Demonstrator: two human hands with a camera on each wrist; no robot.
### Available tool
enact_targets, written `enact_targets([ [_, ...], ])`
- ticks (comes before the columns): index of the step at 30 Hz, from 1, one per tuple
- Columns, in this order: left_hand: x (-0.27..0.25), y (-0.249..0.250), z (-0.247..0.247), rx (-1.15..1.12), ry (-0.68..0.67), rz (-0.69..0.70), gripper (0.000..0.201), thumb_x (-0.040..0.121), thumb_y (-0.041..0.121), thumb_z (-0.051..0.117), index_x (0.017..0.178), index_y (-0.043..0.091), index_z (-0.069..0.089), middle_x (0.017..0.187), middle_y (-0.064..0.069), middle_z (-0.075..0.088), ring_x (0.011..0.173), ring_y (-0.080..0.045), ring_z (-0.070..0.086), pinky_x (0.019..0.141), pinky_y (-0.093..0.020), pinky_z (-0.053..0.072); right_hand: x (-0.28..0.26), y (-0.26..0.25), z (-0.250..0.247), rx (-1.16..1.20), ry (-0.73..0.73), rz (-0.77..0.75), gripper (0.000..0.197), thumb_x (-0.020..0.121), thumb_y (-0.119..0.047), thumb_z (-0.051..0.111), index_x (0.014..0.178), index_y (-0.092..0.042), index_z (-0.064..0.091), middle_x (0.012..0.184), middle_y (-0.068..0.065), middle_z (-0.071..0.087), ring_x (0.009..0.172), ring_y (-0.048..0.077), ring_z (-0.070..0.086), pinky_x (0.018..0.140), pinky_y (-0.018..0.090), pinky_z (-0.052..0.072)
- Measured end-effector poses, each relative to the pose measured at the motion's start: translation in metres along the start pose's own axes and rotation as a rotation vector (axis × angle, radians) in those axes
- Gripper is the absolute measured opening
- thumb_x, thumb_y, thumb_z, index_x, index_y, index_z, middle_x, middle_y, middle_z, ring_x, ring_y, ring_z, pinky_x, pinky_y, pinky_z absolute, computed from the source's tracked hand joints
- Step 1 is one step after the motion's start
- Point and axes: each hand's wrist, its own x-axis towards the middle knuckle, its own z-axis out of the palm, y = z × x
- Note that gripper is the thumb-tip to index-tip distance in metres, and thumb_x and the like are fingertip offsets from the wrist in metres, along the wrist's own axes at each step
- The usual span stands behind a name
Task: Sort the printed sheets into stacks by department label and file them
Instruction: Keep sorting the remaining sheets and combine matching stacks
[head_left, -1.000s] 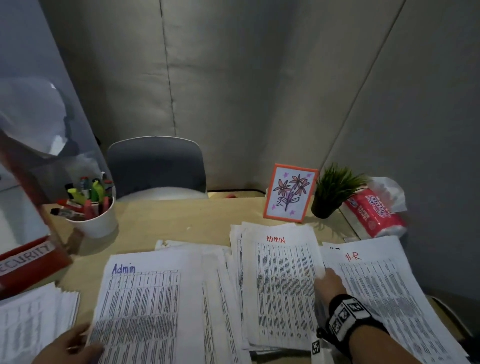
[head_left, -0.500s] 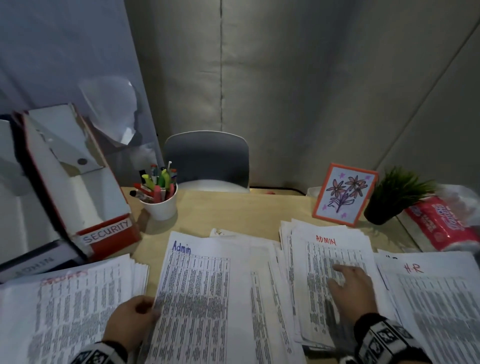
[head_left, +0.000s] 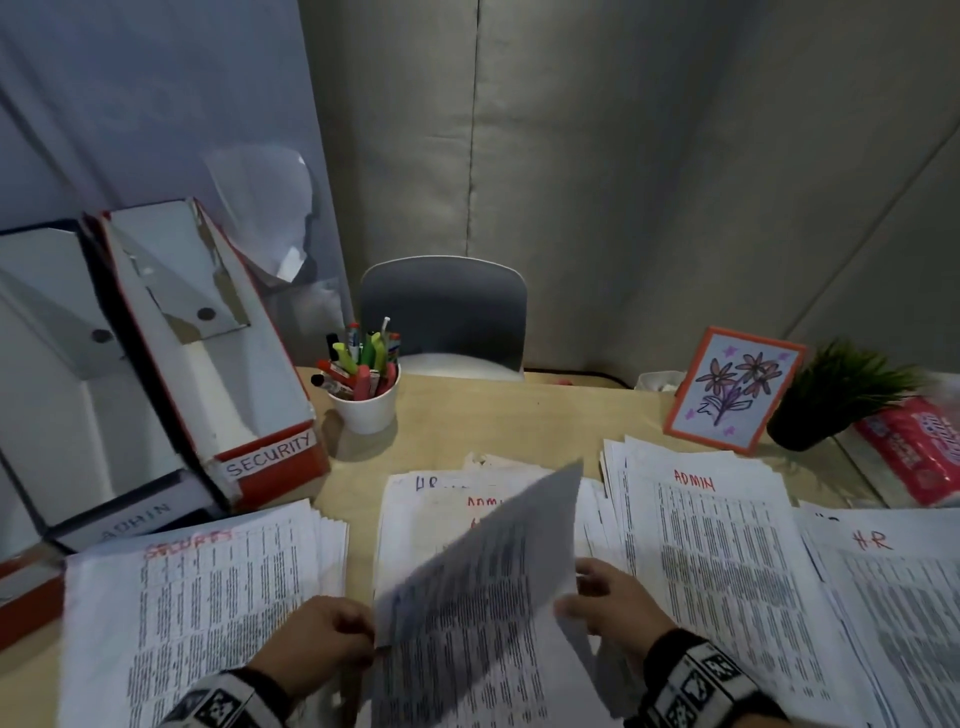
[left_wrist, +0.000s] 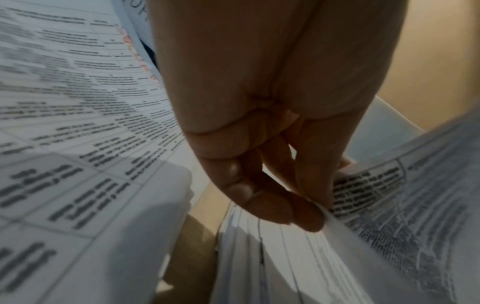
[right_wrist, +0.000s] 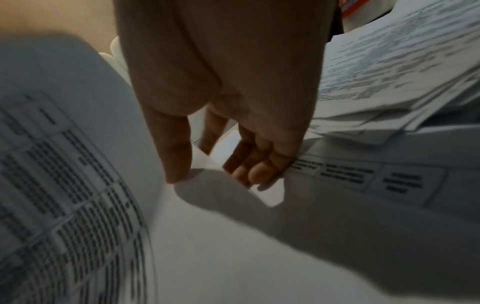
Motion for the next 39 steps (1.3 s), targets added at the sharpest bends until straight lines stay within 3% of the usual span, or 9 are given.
enact_targets([
  [3, -0.002, 0.003, -0.002, 0.043, -0.079, 0.043, 0.035, 0.076, -0.018, 0.055, 0.070, 0.008, 0.079, 0.083, 0.003, 0.076, 0.083, -0.004, 0.070, 0.074, -0.007, 0.048, -0.004, 0.001, -0.003, -0.023, 0.009, -0.028, 0.021, 0.075, 0.017, 0.061, 0.070, -0.002, 0.067, 0.061, 0.004, 0.065, 0.057, 0.015, 0.058, 0.055, 0.025, 0.043],
  [7, 0.000, 0.006, -0.003, 0.030, -0.113, 0.070, 0.046, 0.075, -0.021, 0.052, 0.060, 0.014, 0.077, 0.084, 0.002, 0.076, 0.085, -0.007, 0.071, 0.082, -0.014, 0.051, -0.008, 0.009, -0.004, 0.048, 0.027, -0.041, 0.026, 0.067, 0.019, 0.061, 0.056, -0.003, 0.068, 0.069, 0.010, 0.067, 0.065, 0.027, 0.057, 0.062, 0.031, 0.042],
  [13, 0.009, 0.006, 0.001, -0.097, 0.056, -0.047, 0.028, 0.081, -0.016, 0.052, 0.089, 0.002, 0.072, 0.081, -0.014, 0.074, 0.069, -0.021, 0.068, 0.062, -0.032, 0.055, -0.008, 0.008, -0.011, -0.054, -0.063, -0.057, 0.013, 0.066, 0.007, 0.071, 0.061, -0.005, 0.070, 0.083, 0.004, 0.071, 0.070, 0.012, 0.068, 0.059, 0.021, 0.051],
  [16, 0.024, 0.000, 0.006, -0.039, 0.207, -0.076, 0.019, 0.084, 0.010, 0.068, 0.103, 0.007, 0.066, 0.083, -0.010, 0.072, 0.067, -0.020, 0.066, 0.068, -0.036, 0.055, -0.006, 0.010, -0.010, -0.096, -0.075, -0.052, 0.022, 0.071, 0.013, 0.071, 0.061, -0.007, 0.070, 0.084, 0.003, 0.071, 0.072, 0.005, 0.068, 0.063, 0.015, 0.050],
  [21, 0.036, 0.013, 0.024, 0.245, 0.145, -0.139, 0.099, 0.058, 0.060, 0.080, 0.133, 0.013, 0.036, 0.133, -0.003, 0.049, 0.117, -0.021, 0.053, 0.094, -0.030, 0.044, -0.006, 0.013, -0.006, -0.157, -0.120, -0.052, 0.032, 0.071, 0.011, 0.073, 0.056, -0.017, 0.070, 0.086, -0.004, 0.070, 0.075, -0.004, 0.067, 0.068, 0.010, 0.047],
  [25, 0.042, 0.017, 0.034, 0.378, 0.146, -0.152, 0.126, 0.031, 0.069, 0.080, 0.132, 0.013, 0.029, 0.129, -0.003, 0.047, 0.111, -0.020, 0.055, 0.094, -0.036, 0.050, -0.012, 0.016, 0.004, -0.072, -0.087, -0.032, 0.017, 0.052, 0.001, 0.076, 0.049, -0.013, 0.066, 0.077, 0.002, 0.070, 0.066, 0.009, 0.065, 0.061, 0.019, 0.049],
  [30, 0.039, 0.011, 0.026, 0.325, 0.176, -0.124, 0.086, 0.052, 0.043, 0.086, 0.119, 0.020, 0.038, 0.112, 0.004, 0.055, 0.097, -0.015, 0.059, 0.083, -0.030, 0.051, -0.011, 0.020, 0.001, -0.209, -0.116, 0.004, 0.011, 0.069, -0.009, 0.077, 0.078, -0.011, 0.071, 0.082, 0.007, 0.072, 0.078, 0.018, 0.069, 0.073, 0.027, 0.056],
  [34, 0.033, 0.012, 0.021, 0.204, 0.267, -0.073, 0.052, 0.067, 0.017, 0.082, 0.106, 0.019, 0.046, 0.076, 0.001, 0.062, 0.070, -0.014, 0.062, 0.062, -0.025, 0.049, -0.015, 0.020, -0.001, -0.144, -0.091, -0.057, 0.007, 0.065, 0.002, 0.073, 0.071, -0.001, 0.071, 0.072, 0.007, 0.071, 0.065, 0.012, 0.066, 0.061, 0.026, 0.051],
  [39, 0.027, 0.008, 0.013, 0.076, 0.346, -0.042, 0.035, 0.072, 0.003, 0.072, 0.090, 0.026, 0.054, 0.071, 0.003, 0.068, 0.068, -0.015, 0.065, 0.069, -0.032, 0.053, -0.015, 0.016, -0.011, 0.033, -0.053, -0.026, 0.006, 0.064, 0.007, 0.063, 0.063, 0.002, 0.067, 0.085, 0.020, 0.073, 0.075, 0.030, 0.070, 0.061, 0.029, 0.054],
])
